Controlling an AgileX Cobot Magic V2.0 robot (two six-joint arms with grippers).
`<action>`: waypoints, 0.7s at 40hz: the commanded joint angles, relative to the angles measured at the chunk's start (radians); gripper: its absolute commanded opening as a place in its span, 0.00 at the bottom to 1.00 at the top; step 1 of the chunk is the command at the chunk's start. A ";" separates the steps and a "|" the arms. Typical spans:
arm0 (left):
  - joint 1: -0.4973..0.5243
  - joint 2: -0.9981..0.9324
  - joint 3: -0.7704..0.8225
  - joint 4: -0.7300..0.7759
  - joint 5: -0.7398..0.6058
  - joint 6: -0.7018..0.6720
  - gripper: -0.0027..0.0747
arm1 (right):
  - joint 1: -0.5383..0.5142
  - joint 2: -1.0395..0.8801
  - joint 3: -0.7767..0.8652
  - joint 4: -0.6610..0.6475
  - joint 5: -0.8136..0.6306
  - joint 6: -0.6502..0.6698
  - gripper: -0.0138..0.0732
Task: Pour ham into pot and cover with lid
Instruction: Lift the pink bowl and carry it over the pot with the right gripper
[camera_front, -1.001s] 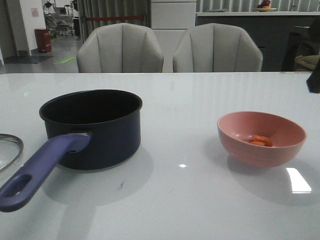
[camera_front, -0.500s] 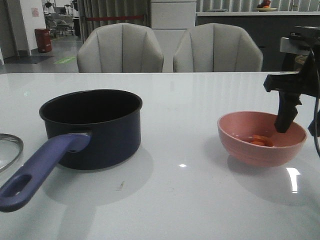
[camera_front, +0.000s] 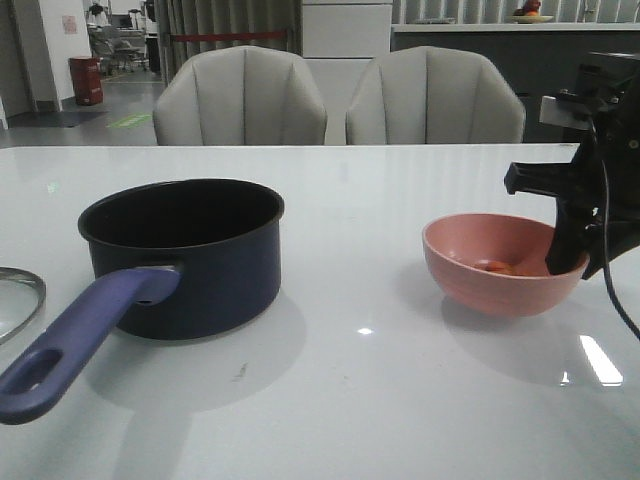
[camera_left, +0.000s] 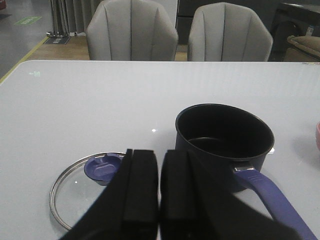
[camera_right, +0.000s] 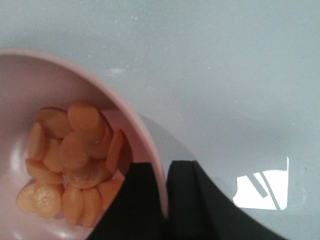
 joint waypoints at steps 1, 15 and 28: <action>-0.007 -0.016 -0.025 0.000 -0.077 0.004 0.18 | -0.006 -0.041 -0.026 0.010 -0.021 -0.010 0.32; -0.007 -0.016 -0.025 0.000 -0.077 0.004 0.18 | 0.043 -0.107 -0.219 -0.023 0.181 -0.030 0.32; -0.007 -0.016 -0.025 0.000 -0.077 0.004 0.18 | 0.321 -0.182 -0.455 -0.125 0.155 -0.029 0.32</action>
